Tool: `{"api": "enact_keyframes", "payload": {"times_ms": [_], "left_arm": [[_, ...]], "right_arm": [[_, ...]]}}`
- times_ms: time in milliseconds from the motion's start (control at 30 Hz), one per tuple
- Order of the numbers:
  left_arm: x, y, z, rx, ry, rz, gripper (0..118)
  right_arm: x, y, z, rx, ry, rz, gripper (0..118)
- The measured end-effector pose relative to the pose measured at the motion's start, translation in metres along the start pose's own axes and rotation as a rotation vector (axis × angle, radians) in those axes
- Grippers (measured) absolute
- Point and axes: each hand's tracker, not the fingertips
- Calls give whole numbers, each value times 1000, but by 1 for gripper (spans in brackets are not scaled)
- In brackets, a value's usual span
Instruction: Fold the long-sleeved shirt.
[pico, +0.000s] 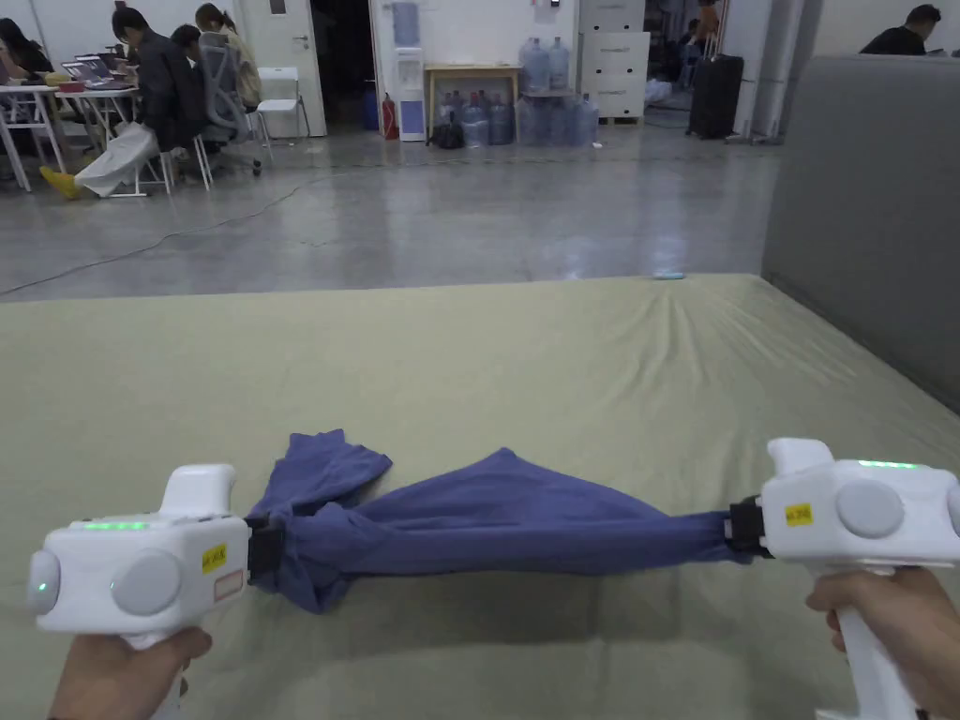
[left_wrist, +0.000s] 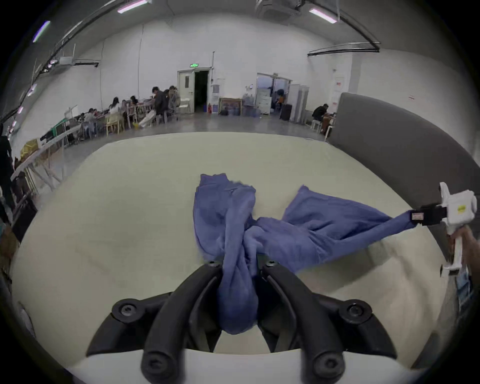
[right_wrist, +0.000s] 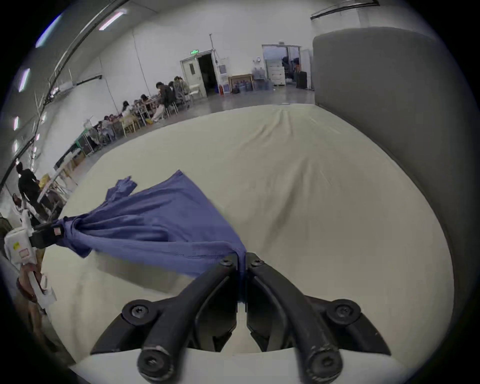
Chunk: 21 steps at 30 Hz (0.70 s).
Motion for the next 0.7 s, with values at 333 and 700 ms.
{"api": "enact_keyframes", "payload": {"times_ms": [333,700], "left_arm": [[24,-161,146,-148,-21,-90,12],[32,-190,203,-110,-36,41,117]], "right_arm": [[1,-178,111,-166,14,177,1],[-9,-214,129,-202,-9,196,103]]}}
